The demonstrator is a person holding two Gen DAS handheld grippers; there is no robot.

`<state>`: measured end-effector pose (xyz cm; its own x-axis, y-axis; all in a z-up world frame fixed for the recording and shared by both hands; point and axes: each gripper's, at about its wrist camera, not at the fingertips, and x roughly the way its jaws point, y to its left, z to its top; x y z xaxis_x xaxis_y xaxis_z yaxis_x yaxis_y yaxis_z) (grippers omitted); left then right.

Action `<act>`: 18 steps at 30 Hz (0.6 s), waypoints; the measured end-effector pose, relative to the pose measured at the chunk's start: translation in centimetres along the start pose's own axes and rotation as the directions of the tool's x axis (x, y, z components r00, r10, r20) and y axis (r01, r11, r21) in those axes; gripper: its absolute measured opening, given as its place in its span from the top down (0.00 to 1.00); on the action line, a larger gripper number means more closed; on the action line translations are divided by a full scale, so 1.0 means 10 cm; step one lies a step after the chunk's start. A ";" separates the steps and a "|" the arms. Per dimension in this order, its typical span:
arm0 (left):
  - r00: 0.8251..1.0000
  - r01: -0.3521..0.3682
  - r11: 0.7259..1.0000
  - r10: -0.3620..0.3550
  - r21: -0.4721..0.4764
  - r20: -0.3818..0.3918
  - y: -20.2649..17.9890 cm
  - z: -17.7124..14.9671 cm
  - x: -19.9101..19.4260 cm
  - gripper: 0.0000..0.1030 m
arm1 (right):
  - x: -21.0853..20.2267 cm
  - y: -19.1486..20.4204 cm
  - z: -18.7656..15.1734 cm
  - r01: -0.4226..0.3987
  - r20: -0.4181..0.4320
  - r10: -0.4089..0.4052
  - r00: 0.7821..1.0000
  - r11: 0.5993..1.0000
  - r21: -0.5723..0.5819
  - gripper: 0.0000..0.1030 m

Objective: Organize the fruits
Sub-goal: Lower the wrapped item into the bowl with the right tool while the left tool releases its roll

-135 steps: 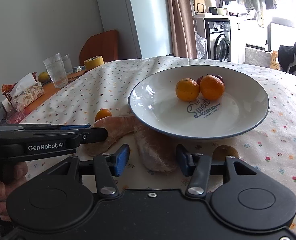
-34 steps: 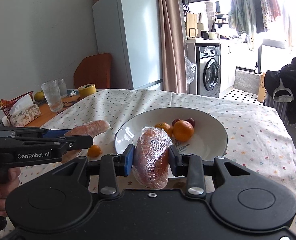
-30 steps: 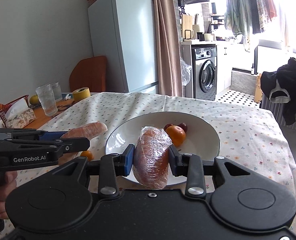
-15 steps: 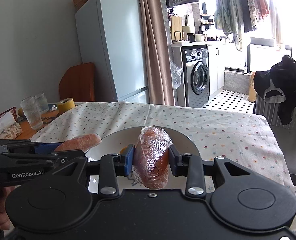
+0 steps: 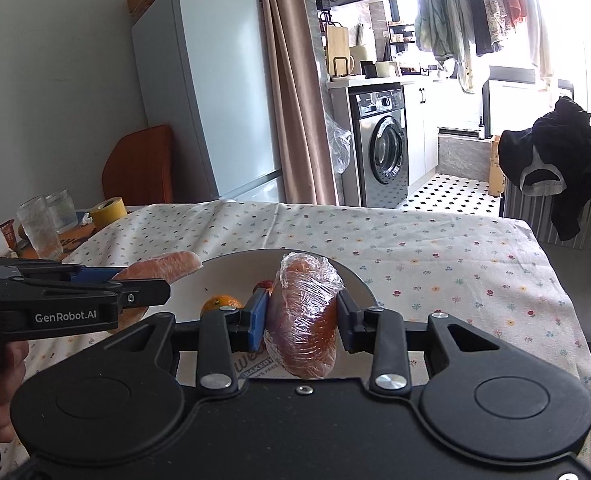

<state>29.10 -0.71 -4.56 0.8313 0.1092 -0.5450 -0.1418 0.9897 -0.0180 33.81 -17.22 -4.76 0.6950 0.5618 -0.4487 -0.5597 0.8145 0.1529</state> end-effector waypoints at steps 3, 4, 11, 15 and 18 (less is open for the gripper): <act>1.000 -0.011 1.000 0.011 0.010 -0.014 -0.02 0.02 0.12 0.62 | 0.02 -0.01 -0.03 -0.001 -0.008 0.001 1.000 1.000 0.000 0.67; 1.000 -0.015 1.000 0.016 0.008 -0.022 -0.03 0.03 0.16 0.62 | 0.03 -0.01 -0.04 -0.001 -0.012 0.001 1.000 1.000 0.000 0.67; 0.999 -0.035 0.999 0.036 0.016 -0.015 -0.03 0.02 0.19 0.61 | 0.05 -0.03 -0.05 0.018 -0.012 -0.018 1.000 1.000 -0.004 0.66; 0.999 -0.039 0.999 0.039 0.014 -0.005 0.02 0.05 0.06 0.61 | -0.02 0.00 -0.03 0.023 0.022 -0.022 1.000 0.999 -0.026 0.60; 0.999 -0.048 0.999 0.048 0.003 0.006 0.05 0.04 -0.08 0.59 | -0.05 0.01 -0.02 0.011 0.028 -0.010 1.000 1.000 -0.023 0.60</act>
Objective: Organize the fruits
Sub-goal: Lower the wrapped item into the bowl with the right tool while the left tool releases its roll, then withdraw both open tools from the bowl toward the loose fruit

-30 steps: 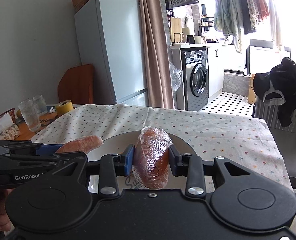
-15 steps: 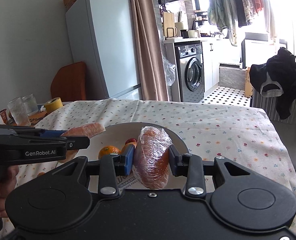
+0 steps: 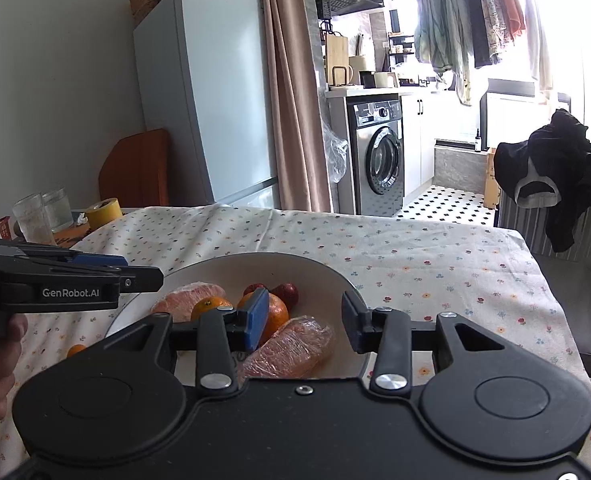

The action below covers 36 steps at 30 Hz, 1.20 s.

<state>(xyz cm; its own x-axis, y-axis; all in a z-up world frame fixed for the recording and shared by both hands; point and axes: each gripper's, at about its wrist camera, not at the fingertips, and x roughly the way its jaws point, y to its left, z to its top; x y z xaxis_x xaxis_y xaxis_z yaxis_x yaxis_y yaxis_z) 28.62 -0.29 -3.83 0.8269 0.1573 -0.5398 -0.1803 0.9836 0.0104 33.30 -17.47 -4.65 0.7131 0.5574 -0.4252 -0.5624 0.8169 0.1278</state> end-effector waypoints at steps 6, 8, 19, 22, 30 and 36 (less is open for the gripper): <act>1.000 -0.015 0.999 0.015 -0.030 -0.006 0.07 -0.08 -0.17 0.53 | 0.00 0.03 0.00 -0.042 -0.015 0.042 0.999 0.999 0.007 0.60; 1.000 -0.016 0.999 0.015 -0.046 -0.008 0.10 -0.11 -0.23 0.51 | -0.01 0.04 0.01 -0.052 -0.017 0.052 0.998 0.999 0.011 0.57; 0.999 -0.004 0.995 0.008 -0.104 0.037 0.30 -0.17 -0.53 0.28 | -0.15 0.21 0.10 -0.035 -0.048 0.034 0.998 0.999 -0.015 0.43; 0.999 -0.002 0.992 0.007 -0.123 0.044 0.36 -0.20 -0.60 0.24 | -0.22 0.30 0.09 -0.032 -0.048 0.031 0.998 0.999 -0.026 0.36; 0.997 0.006 0.987 0.006 -0.162 0.073 0.50 -0.30 -0.84 0.14 | -0.43 0.49 0.05 -0.016 -0.042 0.015 0.999 0.999 -0.034 0.15; 0.996 0.002 0.986 0.013 -0.168 0.087 0.55 -0.37 -1.02 0.07 | -0.59 0.60 0.05 0.006 -0.026 -0.007 1.000 0.999 -0.043 0.00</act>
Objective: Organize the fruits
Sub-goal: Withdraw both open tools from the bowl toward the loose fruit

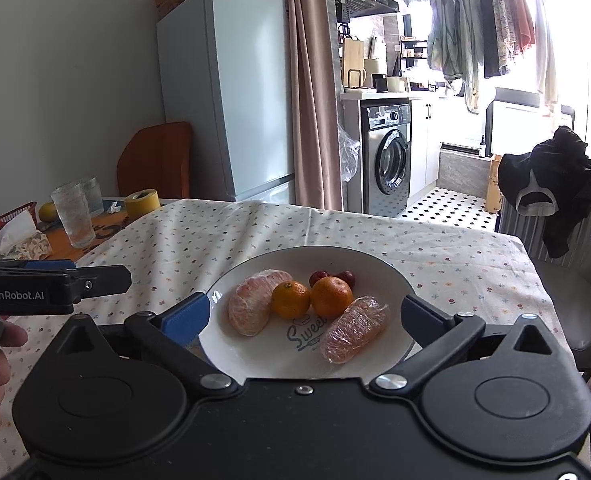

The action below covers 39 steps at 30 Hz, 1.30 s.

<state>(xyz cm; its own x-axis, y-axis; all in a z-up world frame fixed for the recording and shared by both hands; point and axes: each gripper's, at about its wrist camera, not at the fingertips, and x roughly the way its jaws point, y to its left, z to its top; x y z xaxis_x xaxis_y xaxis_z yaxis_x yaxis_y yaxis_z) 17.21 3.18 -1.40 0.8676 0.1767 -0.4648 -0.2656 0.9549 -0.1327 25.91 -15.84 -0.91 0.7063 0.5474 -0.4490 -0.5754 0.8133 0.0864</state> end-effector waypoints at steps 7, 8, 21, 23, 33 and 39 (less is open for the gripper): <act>1.000 0.024 0.999 -0.023 -0.040 0.018 0.10 -0.05 -0.19 0.05 | -0.11 0.08 -0.07 -0.016 -0.025 0.016 1.000 1.000 0.001 0.00; 1.000 0.024 0.999 -0.023 -0.042 0.018 0.11 -0.06 -0.21 0.05 | -0.13 0.09 -0.08 -0.018 -0.029 0.018 0.999 1.000 0.001 0.00; 0.999 0.030 0.997 -0.029 -0.073 0.018 0.29 -0.18 -0.39 0.05 | -0.30 0.18 -0.17 -0.045 -0.043 0.045 0.998 0.999 0.004 0.00; 0.999 0.030 0.997 -0.029 -0.076 0.016 0.30 -0.20 -0.40 0.05 | -0.30 0.19 -0.19 -0.049 -0.048 0.049 0.998 0.999 0.001 0.00; 0.999 0.052 0.995 -0.053 -0.087 -0.010 0.33 -0.32 -0.31 0.05 | -0.25 0.12 -0.31 -0.055 -0.067 0.058 0.996 0.998 0.038 0.00; 0.998 0.047 0.995 -0.049 -0.091 -0.029 0.34 -0.38 -0.22 0.05 | -0.18 0.06 -0.41 -0.053 -0.085 0.058 0.995 0.997 0.057 0.00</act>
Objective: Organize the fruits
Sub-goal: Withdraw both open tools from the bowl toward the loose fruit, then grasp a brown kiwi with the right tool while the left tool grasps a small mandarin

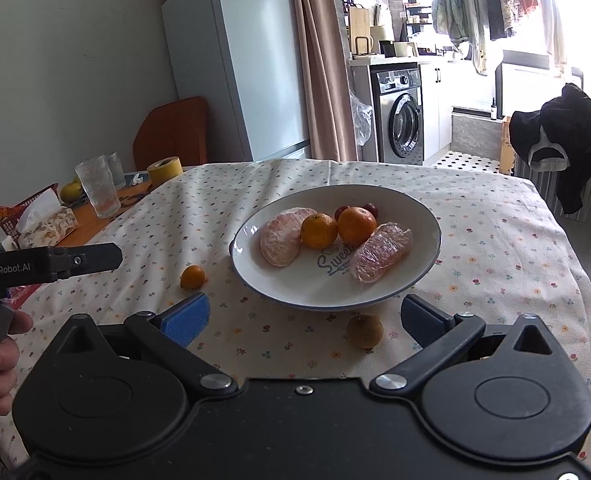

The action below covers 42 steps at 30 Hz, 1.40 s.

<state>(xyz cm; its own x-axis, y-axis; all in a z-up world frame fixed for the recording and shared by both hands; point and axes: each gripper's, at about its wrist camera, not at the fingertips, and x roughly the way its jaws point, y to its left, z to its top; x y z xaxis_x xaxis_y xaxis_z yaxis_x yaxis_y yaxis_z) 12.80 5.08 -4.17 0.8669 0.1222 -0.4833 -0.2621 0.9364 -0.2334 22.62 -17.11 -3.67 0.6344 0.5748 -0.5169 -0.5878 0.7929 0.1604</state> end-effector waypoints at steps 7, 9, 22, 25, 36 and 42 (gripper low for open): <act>0.999 0.003 1.000 -0.003 -0.009 -0.032 0.00 -0.06 0.17 0.06 | 0.12 -0.10 -0.08 -0.007 -0.025 0.008 1.000 1.000 0.026 0.00; 0.999 0.001 1.000 -0.002 -0.009 -0.043 -0.01 -0.09 0.22 0.06 | 0.16 -0.12 -0.10 -0.008 -0.030 0.009 1.000 0.999 0.033 0.00; 0.997 0.020 1.000 -0.020 -0.006 -0.069 -0.08 -0.15 0.53 0.13 | 0.37 -0.19 -0.15 0.000 -0.057 0.003 0.998 0.999 0.052 0.15; 0.997 0.005 1.000 -0.005 -0.003 -0.074 -0.10 -0.13 0.61 0.21 | 0.43 -0.20 -0.15 -0.002 -0.069 0.005 0.998 0.999 0.048 0.22; 0.996 -0.054 0.998 0.055 0.013 -0.071 -0.10 -0.05 0.83 0.48 | 0.55 -0.24 -0.18 -0.004 -0.102 0.010 0.995 0.999 0.053 0.43; 0.992 -0.070 0.997 0.071 0.014 -0.101 -0.10 -0.06 0.94 0.72 | 0.54 -0.29 -0.17 0.024 -0.103 -0.017 0.995 0.998 0.063 0.74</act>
<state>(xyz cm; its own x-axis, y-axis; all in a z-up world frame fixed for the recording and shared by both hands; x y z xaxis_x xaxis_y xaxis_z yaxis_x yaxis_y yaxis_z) 20.95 5.07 -9.03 0.7988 0.1548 -0.5813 -0.3166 0.9299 -0.1874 26.88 -16.66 -8.39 0.5894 0.5372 -0.6033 -0.5399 0.8175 0.2005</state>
